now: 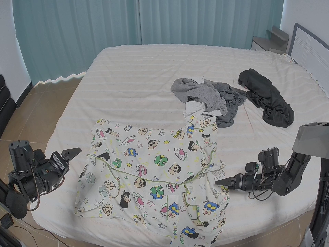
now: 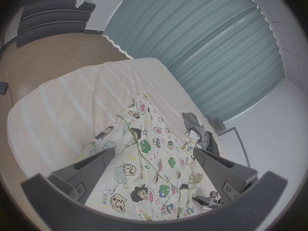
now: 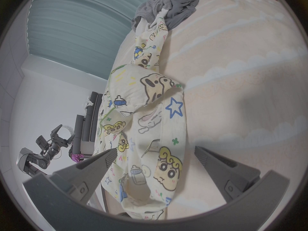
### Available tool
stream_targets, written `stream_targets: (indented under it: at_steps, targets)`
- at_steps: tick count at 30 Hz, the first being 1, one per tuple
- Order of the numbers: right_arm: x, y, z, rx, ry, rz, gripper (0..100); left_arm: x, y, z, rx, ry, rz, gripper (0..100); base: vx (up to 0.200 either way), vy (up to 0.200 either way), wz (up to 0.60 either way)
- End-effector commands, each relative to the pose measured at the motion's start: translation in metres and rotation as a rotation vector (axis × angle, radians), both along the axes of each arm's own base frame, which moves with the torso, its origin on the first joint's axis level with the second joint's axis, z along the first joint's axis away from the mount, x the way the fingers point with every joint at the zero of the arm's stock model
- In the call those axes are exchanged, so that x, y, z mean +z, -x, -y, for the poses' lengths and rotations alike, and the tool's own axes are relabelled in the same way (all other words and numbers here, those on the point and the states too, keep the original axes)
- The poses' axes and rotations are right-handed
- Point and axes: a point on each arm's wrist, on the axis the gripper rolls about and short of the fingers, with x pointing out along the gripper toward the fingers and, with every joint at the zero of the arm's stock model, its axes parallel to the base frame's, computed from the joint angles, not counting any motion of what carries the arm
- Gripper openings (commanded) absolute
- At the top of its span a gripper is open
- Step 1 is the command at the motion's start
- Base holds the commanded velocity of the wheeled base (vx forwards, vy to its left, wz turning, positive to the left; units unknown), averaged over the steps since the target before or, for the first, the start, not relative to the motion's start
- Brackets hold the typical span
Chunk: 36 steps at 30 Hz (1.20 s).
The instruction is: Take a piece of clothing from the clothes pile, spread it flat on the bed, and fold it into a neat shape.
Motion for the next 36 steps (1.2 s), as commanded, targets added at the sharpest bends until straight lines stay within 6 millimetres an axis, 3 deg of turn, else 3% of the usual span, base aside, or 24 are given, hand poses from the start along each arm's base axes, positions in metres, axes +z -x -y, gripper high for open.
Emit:
stream_targets:
  at_steps: [1, 4, 5, 18, 25, 36]
  targets:
    - [-0.009, -0.005, -0.005, 0.006, 0.008, -0.012, 100, 0.001, 0.003, 0.001, -0.004, 0.000, 0.005, 100, 0.000, 0.000, 0.00]
    - [-0.008, -0.008, -0.005, 0.002, 0.000, -0.008, 100, 0.001, 0.003, 0.001, -0.003, -0.001, 0.006, 100, 0.000, 0.000, 0.00]
    - [-0.008, -0.008, -0.005, 0.003, -0.003, -0.008, 0, 0.002, 0.003, 0.001, -0.003, -0.001, 0.008, 100, 0.000, 0.000, 0.00]
    - [0.008, -0.010, -0.003, -0.064, -0.063, -0.019, 0, 0.006, 0.006, 0.001, 0.001, -0.003, 0.030, 100, 0.000, 0.000, 0.00]
    - [0.035, -0.011, 0.023, -0.161, -0.067, 0.055, 0, 0.005, 0.007, 0.000, 0.002, -0.011, 0.030, 100, 0.000, 0.000, 0.00]
    - [0.036, -0.013, 0.053, -0.255, -0.020, 0.084, 0, 0.005, 0.007, 0.000, 0.001, -0.011, 0.028, 100, 0.000, 0.000, 0.00]
